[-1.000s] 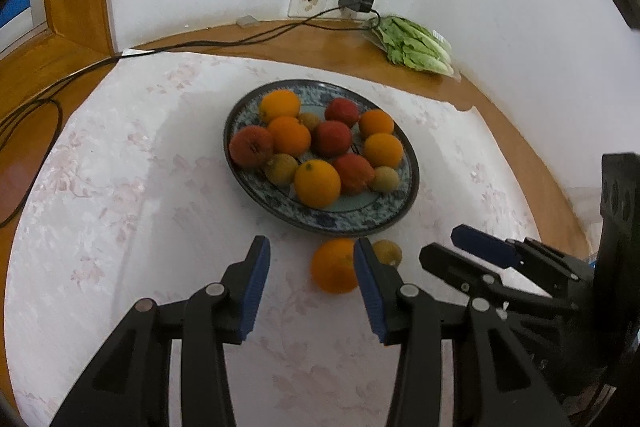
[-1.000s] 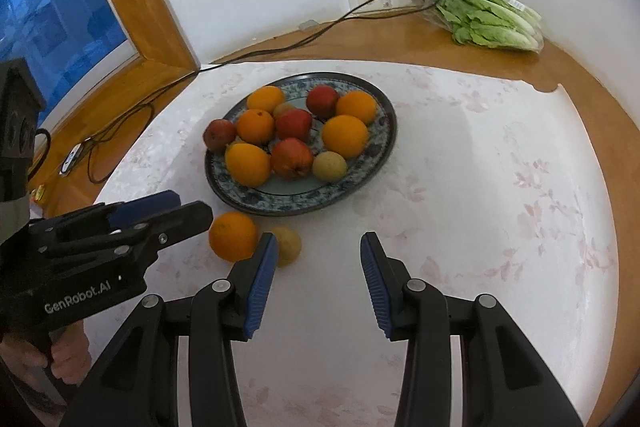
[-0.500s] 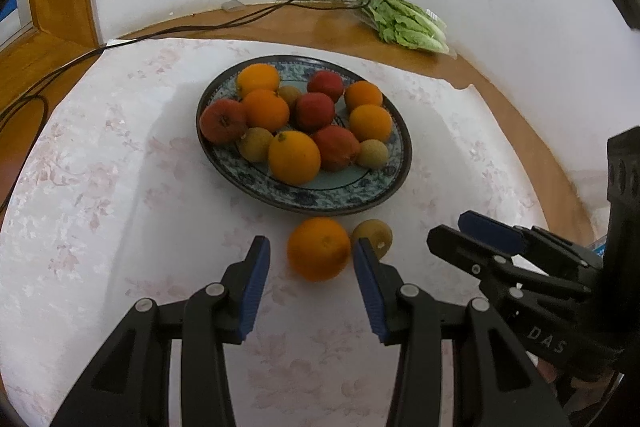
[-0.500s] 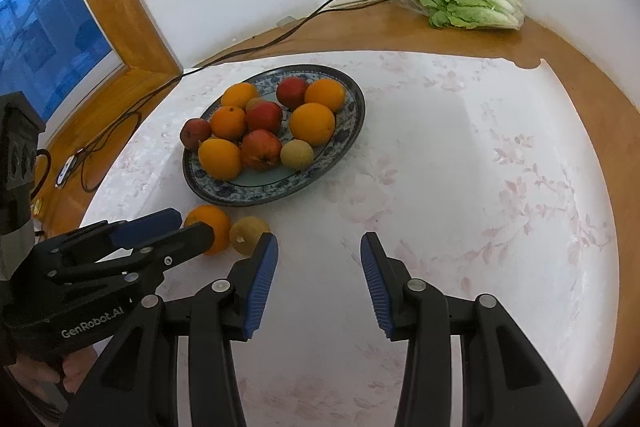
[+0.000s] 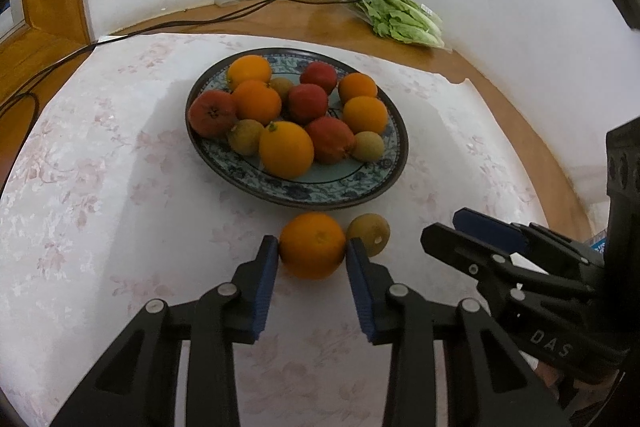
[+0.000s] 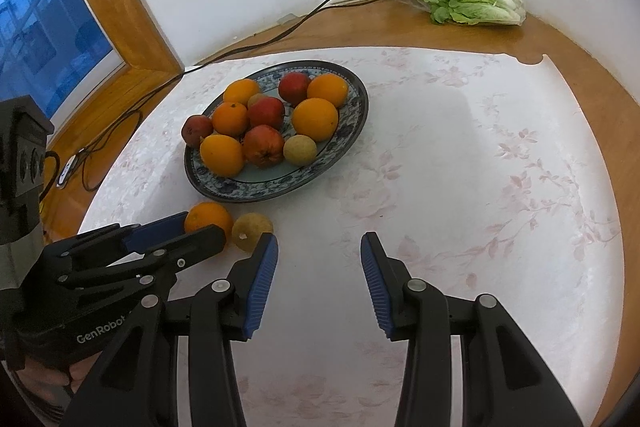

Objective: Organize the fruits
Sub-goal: 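Grasp the orange with the left tool while the right tool grasps a brown pear, then carry the pear in the right tool onto the plate while the left tool carries the orange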

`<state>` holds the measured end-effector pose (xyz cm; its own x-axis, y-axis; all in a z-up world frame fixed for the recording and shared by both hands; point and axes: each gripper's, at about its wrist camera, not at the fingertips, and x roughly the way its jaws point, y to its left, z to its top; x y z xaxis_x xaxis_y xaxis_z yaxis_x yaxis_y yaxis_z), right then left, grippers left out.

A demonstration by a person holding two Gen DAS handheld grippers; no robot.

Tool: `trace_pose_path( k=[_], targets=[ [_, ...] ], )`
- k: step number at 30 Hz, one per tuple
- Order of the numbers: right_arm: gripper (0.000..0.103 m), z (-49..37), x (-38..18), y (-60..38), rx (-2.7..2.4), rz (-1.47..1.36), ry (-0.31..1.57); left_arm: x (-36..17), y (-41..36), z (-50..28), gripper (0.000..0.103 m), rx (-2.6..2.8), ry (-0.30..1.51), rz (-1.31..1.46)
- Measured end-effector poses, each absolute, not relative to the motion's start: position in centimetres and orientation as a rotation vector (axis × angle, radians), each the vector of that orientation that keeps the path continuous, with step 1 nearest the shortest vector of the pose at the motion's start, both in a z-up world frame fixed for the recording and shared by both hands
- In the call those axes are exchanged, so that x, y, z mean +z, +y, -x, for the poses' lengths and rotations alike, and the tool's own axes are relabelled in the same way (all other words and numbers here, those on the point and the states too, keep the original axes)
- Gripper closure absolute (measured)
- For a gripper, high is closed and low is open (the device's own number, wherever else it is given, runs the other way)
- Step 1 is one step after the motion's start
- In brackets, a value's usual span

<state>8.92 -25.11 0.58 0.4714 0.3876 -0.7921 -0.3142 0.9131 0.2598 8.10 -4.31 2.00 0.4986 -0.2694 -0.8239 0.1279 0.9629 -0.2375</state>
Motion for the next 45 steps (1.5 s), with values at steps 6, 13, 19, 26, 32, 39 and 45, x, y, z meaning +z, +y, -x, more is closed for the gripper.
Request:
trace_pose_path(
  k=[6, 13, 19, 26, 32, 39, 45],
  targets=[
    [0.058, -8.7, 0.5, -24.3, 0.457, -0.09, 0.989, 2.5, -3.3, -7.7, 0.067, -0.213, 1.006, 0.153],
    [0.058, -8.3, 0.5, -23.0, 0.505, -0.073, 0.988, 2.6, -1.4, -7.7, 0.067, -0.174, 1.001, 0.188],
    [0.059, -8.2, 0.3, -21.5, 0.546, -0.046, 0.99, 2.8, -0.2, -7.4, 0.067, -0.163, 0.99, 0.212],
    [0.059, -8.3, 0.0, -20.2, 0.558, -0.006, 0.989, 2.7, 0.0, -7.4, 0.067, -0.166, 0.989, 0.219],
    [0.064, -8.5, -0.4, -20.0, 0.542, 0.008, 0.996, 2.8, 0.1, -7.4, 0.067, -0.17, 0.986, 0.223],
    [0.074, -8.8, -0.7, -20.2, 0.531, 0.004, 1.0, 2.8, 0.0, -7.3, 0.067, -0.17, 0.985, 0.222],
    [0.075, -8.7, -0.6, -20.5, 0.534, -0.004, 1.0, 3.2, -0.4, -7.4, 0.067, -0.174, 0.977, 0.212]
  ],
)
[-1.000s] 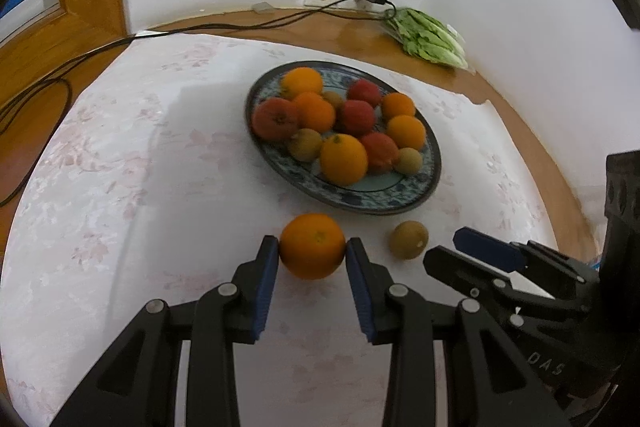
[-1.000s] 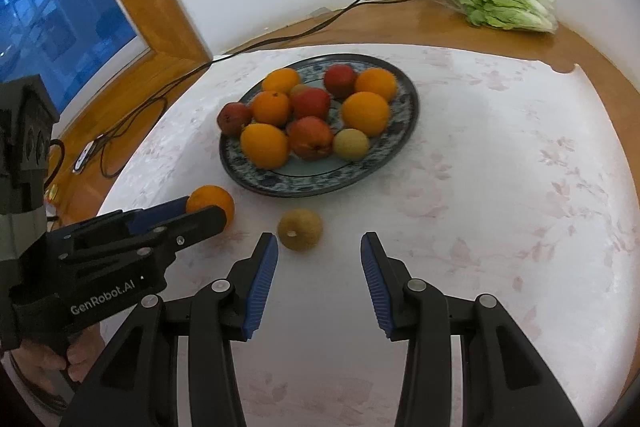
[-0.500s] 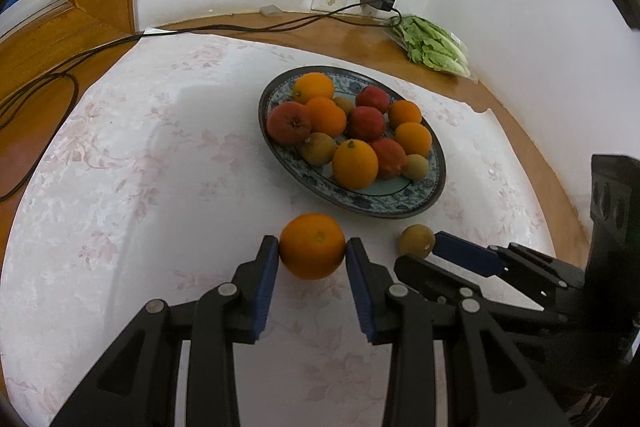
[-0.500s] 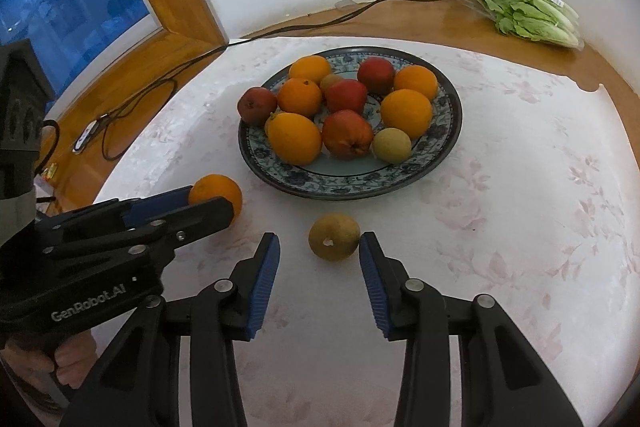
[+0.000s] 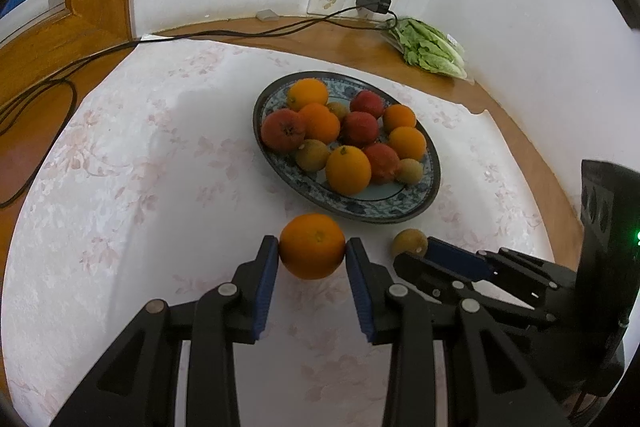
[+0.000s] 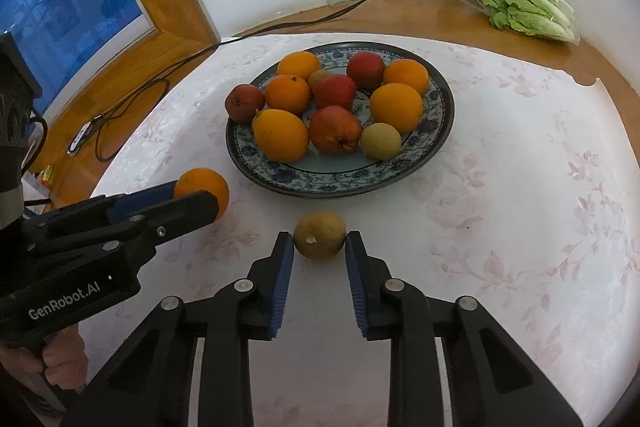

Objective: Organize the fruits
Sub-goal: 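Carry the pear in the right tool onto the plate while the left tool carries the orange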

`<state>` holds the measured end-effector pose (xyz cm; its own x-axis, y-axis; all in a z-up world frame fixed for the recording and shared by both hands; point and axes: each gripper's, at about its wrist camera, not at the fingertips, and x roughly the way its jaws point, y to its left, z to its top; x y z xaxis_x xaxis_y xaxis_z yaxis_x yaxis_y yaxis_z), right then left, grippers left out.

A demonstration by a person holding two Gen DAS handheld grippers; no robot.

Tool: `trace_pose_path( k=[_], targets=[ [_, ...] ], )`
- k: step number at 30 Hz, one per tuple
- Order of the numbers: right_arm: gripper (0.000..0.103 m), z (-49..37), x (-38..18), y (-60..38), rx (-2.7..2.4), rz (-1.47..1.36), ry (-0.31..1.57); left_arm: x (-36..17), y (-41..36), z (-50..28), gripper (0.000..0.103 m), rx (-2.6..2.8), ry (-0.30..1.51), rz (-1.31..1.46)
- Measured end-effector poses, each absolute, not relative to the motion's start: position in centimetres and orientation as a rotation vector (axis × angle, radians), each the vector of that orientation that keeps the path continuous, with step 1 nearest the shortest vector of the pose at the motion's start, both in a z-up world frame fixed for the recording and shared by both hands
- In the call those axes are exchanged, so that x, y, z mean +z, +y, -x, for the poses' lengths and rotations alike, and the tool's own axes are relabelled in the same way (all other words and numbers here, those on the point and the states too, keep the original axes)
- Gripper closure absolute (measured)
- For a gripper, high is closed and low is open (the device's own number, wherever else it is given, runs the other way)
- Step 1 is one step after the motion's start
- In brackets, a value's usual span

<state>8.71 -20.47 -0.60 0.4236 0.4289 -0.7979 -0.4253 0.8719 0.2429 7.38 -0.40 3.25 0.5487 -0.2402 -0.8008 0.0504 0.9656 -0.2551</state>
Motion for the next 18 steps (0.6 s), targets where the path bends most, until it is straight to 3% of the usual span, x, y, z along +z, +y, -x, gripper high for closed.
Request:
trace_pose_path(
  k=[18],
  targets=[
    [0.075, -9.8, 2.2, -21.5, 0.521, -0.022, 0.943, 5.7, -1.3, -9.4, 0.067, -0.193, 0.92, 0.163]
  ],
)
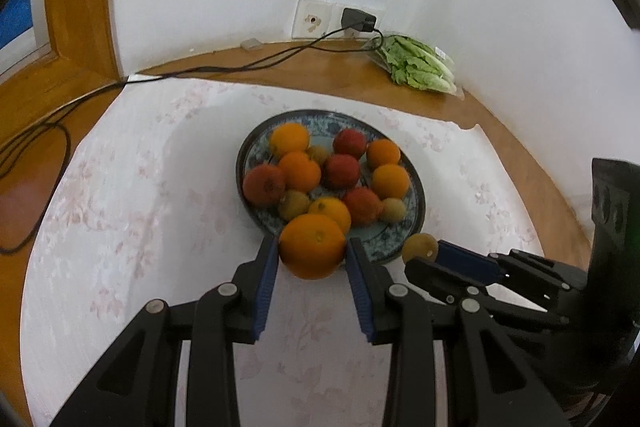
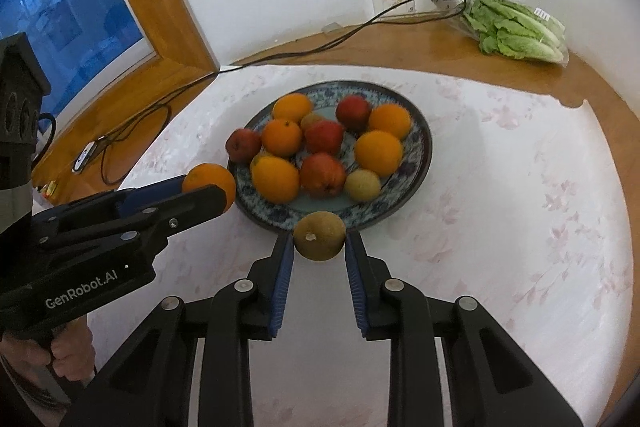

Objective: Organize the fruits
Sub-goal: 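Carry the pear in the right tool onto the plate while the left tool carries the orange, then open the right tool to set the pear on the plate while the left tool releases the orange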

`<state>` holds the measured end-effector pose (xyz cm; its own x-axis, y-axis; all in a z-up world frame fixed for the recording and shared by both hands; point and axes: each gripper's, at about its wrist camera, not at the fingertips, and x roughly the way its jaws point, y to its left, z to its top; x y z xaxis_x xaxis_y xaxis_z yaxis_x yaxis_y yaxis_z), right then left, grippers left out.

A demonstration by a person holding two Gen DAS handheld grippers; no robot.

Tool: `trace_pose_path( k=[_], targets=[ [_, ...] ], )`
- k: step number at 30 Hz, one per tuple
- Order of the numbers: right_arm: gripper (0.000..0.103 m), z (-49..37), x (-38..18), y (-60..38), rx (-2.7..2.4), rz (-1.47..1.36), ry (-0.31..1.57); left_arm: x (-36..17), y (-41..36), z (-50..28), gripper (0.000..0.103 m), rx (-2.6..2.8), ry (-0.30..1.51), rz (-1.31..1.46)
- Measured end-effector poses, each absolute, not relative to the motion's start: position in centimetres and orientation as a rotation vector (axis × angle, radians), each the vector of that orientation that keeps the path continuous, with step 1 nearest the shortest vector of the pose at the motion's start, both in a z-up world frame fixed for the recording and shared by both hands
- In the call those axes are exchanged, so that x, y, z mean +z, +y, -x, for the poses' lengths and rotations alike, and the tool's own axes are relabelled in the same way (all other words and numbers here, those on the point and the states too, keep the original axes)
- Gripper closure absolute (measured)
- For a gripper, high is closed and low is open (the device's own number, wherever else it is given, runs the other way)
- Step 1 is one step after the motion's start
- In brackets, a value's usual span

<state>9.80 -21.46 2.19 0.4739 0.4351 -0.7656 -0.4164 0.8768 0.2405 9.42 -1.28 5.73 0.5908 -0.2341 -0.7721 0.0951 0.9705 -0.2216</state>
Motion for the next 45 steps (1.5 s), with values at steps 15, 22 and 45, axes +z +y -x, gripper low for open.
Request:
trace_pose_path(
  k=[15, 22, 45],
  targets=[
    [0.075, -13.5, 2.8, -20.9, 0.508, -0.025, 0.901, 5.5, -1.7, -13.1, 0.067, -0.19, 0.904, 0.161],
    [0.075, -14.5, 2.4, -20.7, 0.502, -0.004, 0.891, 5.2, -1.7, -13.7, 0.067, -0.187, 0.902, 0.161],
    [0.056, -13.6, 2.8, -22.3, 0.471, -0.067, 0.879, 5.9, -1.7, -12.9, 0.043, -0.142, 0.88, 0.102]
  ],
)
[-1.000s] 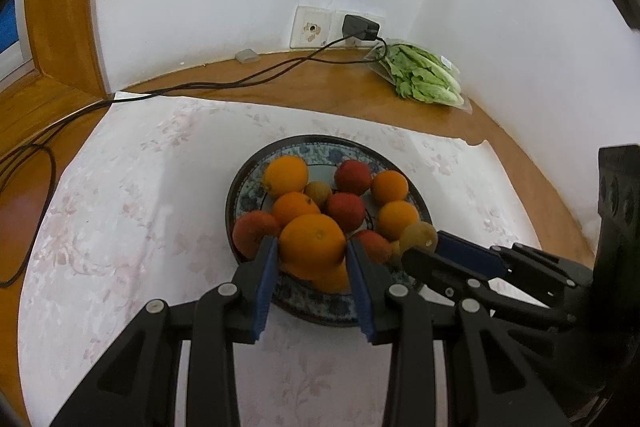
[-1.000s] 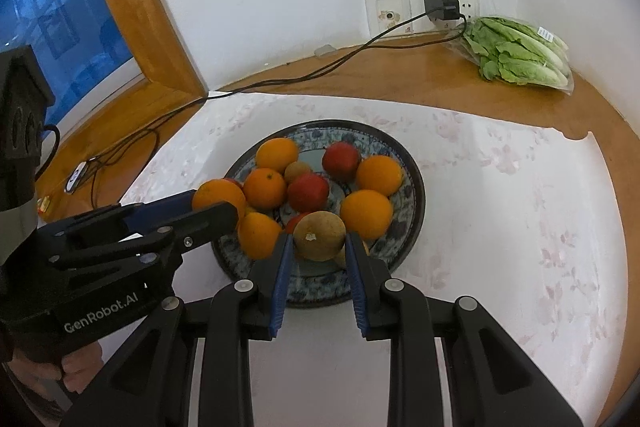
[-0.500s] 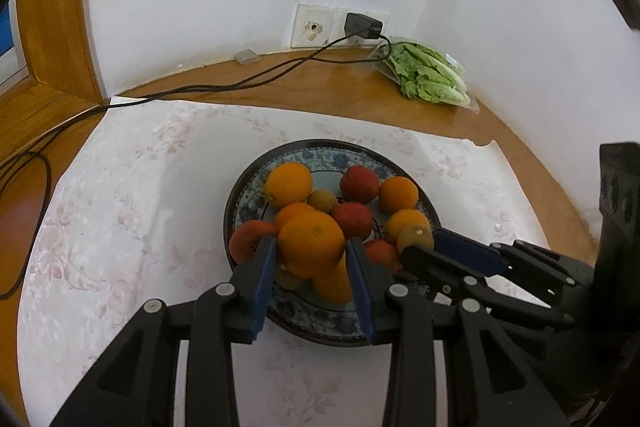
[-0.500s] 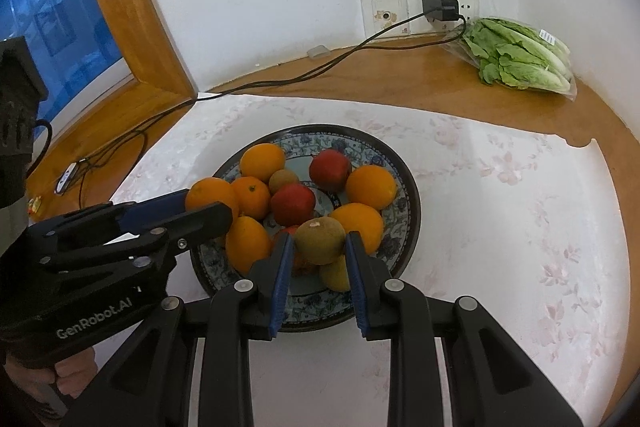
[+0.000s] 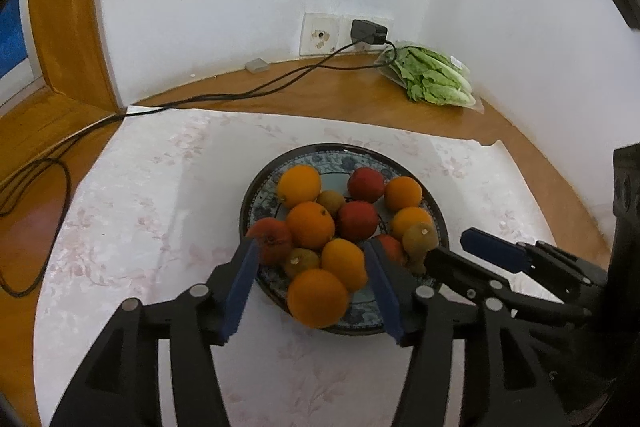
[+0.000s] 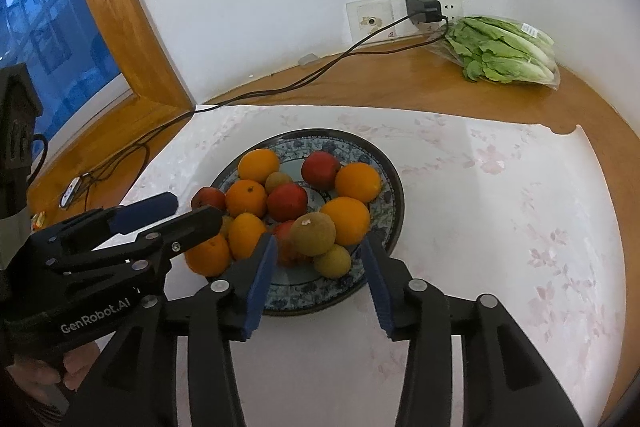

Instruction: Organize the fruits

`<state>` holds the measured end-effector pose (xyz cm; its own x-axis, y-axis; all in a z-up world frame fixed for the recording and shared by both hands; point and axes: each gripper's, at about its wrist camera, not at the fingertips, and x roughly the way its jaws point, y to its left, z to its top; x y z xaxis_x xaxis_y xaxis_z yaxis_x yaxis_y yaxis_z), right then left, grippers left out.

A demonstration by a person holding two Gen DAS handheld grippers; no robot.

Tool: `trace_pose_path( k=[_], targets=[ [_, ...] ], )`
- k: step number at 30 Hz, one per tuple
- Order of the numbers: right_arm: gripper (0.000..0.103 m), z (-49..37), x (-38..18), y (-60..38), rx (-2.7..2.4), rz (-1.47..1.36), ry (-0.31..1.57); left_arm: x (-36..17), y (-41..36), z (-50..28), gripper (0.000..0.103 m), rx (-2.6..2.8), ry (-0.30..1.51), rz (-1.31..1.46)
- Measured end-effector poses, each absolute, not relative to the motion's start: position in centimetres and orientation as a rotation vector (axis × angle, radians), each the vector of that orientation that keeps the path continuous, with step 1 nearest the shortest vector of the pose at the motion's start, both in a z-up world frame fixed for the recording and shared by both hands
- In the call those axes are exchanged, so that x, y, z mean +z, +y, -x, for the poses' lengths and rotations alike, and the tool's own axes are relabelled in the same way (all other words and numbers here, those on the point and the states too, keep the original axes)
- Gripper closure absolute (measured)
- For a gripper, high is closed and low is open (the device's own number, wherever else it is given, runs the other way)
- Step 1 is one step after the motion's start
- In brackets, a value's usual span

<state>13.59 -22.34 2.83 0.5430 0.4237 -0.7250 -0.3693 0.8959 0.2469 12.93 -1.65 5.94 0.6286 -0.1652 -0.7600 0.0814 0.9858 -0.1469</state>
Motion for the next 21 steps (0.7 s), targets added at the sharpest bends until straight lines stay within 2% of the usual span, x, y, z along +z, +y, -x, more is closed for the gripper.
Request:
trace_pose_path(
  k=[15, 21],
  targets=[
    [0.05, -10.5, 2.8, -22.7, 0.461, -0.055, 0.919, 5.8, -1.2, -9.7, 0.031, -0.103, 0.91, 0.11],
    [0.049, -9.5, 1.6, -22.8, 0.432, -0.034, 0.961, 4.5, -1.5, -8.5, 0.031, -0.079, 0.954, 0.093]
  ],
)
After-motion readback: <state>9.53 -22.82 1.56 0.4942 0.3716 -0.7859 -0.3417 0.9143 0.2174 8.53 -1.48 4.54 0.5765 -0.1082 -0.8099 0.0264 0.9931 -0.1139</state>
